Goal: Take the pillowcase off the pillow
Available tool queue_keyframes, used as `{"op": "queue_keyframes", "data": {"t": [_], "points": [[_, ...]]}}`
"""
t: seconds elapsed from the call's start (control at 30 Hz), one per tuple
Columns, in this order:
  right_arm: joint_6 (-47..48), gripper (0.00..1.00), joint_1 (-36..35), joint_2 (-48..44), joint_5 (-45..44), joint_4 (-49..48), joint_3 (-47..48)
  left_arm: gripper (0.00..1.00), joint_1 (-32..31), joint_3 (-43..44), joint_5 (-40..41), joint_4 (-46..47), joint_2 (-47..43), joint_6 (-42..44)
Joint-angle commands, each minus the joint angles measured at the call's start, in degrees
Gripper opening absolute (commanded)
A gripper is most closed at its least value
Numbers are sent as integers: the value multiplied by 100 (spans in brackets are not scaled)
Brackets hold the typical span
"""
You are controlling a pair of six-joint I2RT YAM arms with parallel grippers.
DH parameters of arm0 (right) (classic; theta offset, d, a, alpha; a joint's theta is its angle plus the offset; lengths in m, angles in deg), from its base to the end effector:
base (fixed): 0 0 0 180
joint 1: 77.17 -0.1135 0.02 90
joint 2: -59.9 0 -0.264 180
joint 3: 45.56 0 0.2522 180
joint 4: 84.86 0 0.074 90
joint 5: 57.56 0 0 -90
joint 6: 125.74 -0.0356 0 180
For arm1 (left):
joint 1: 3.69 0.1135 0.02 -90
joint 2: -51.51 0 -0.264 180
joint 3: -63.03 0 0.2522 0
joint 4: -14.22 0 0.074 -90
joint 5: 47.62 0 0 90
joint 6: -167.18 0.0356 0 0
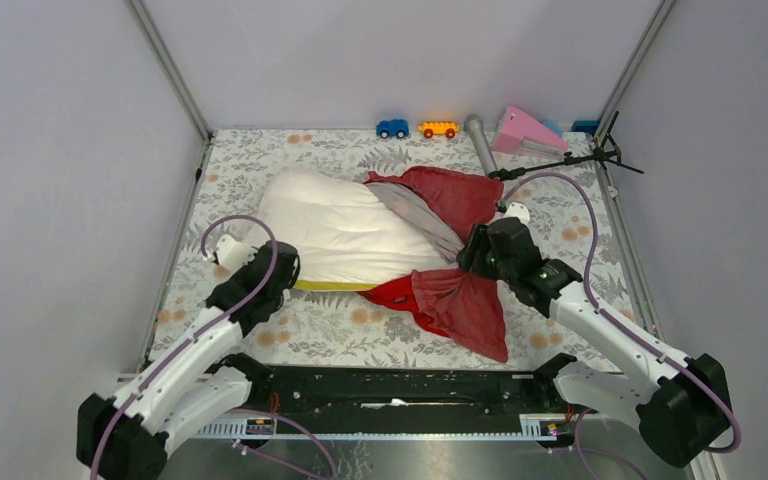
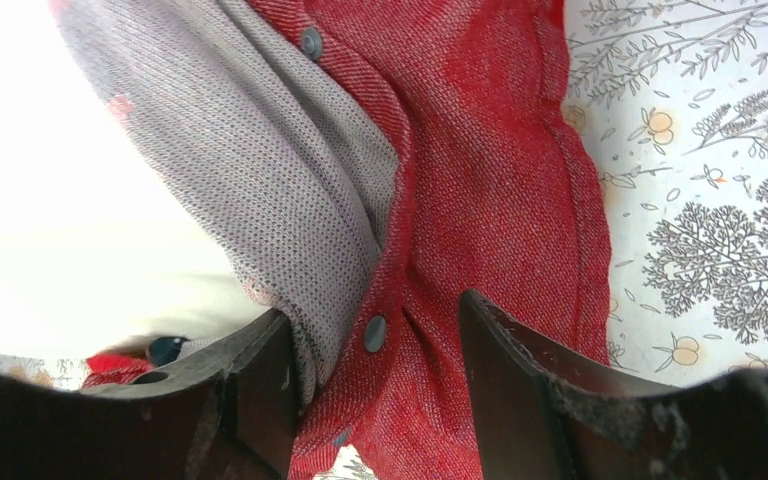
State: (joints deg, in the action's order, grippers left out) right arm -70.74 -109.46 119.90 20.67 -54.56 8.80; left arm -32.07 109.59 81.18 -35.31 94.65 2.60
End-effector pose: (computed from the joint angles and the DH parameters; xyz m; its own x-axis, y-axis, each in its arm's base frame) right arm 0.1959 0.1152 0.2535 -0.6263 0.2684 -0.7319 -0.0294 0.9300 0.3663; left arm 0.1423 -0.0515 0.2357 -0.1572 -0.7690 -0.6197 -0.6144 0.5674 -0.5482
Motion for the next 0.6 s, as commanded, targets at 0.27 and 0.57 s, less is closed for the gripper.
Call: {"op": "queue_keyframes", "data": {"t": [0.27, 0.57], "points": [[521, 61, 158, 50, 767, -159, -196, 41, 1151, 545, -1021, 859, 750, 997], [722, 68, 150, 257, 1090, -210, -210, 86, 942, 833, -3471, 1203, 300, 1557]]}}
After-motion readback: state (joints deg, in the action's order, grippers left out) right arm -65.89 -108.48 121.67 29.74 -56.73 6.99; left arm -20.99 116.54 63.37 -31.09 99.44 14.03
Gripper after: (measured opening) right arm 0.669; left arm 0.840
